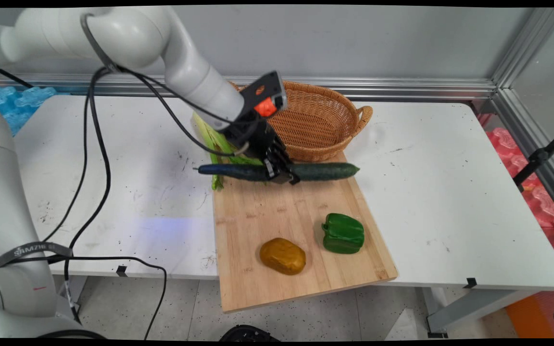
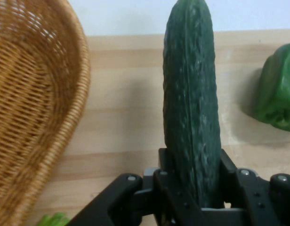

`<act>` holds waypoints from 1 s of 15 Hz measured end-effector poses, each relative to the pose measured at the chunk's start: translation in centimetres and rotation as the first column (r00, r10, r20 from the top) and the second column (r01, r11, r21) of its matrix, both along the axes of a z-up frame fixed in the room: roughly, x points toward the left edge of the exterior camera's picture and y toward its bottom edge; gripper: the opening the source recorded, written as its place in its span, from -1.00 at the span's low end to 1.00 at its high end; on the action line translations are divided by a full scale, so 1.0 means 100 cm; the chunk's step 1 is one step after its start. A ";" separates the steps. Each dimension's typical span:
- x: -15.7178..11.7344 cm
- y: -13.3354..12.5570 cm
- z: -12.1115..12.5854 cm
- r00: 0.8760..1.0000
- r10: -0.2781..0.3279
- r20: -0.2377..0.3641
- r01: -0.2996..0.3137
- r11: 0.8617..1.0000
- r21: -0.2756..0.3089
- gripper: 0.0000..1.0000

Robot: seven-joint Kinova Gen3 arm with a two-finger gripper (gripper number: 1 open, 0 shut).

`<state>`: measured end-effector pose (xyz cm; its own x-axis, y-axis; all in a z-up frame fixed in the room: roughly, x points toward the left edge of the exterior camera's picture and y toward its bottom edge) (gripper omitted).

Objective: Place the picked object on the cutting board

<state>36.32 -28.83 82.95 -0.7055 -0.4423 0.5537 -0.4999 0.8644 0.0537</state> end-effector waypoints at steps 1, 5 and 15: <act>-0.002 0.001 -0.007 1.000 -0.001 0.002 0.001 1.000 0.006 -1.00; -0.009 0.004 -0.032 1.000 0.004 0.006 -0.004 1.000 0.028 -1.00; -0.006 0.011 -0.046 1.000 -0.016 0.010 0.016 0.999 0.033 1.00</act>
